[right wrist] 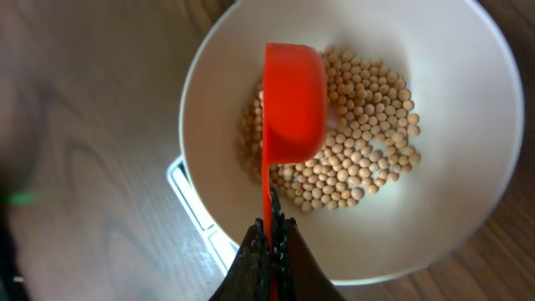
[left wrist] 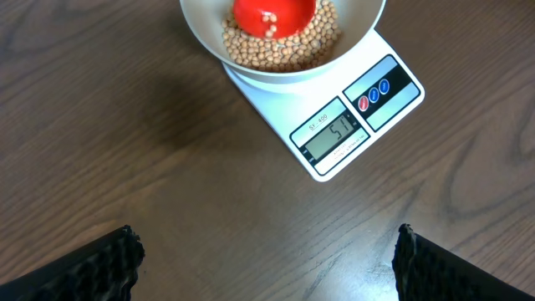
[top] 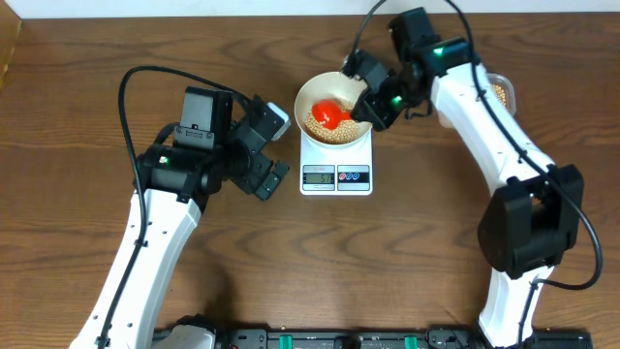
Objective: Scoop item into bowl and weigh 50g on scale
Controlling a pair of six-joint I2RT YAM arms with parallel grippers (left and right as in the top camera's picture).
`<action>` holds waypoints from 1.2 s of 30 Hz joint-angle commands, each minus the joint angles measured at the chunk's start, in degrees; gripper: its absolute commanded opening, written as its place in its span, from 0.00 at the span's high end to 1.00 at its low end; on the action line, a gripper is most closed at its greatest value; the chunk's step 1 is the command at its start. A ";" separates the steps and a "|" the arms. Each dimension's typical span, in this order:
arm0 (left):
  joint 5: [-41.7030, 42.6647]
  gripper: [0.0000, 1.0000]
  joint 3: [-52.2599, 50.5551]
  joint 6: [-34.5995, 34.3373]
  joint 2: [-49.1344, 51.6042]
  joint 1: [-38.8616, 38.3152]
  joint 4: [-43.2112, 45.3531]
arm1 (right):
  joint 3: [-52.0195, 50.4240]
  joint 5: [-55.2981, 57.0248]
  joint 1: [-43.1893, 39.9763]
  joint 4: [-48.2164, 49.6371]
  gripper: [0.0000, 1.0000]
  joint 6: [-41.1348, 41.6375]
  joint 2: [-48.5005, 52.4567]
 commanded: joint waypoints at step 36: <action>-0.17 0.02 0.15 -0.52 0.33 0.15 -0.02 | -0.04 -16.57 -30.12 -9.40 0.99 2.23 -11.52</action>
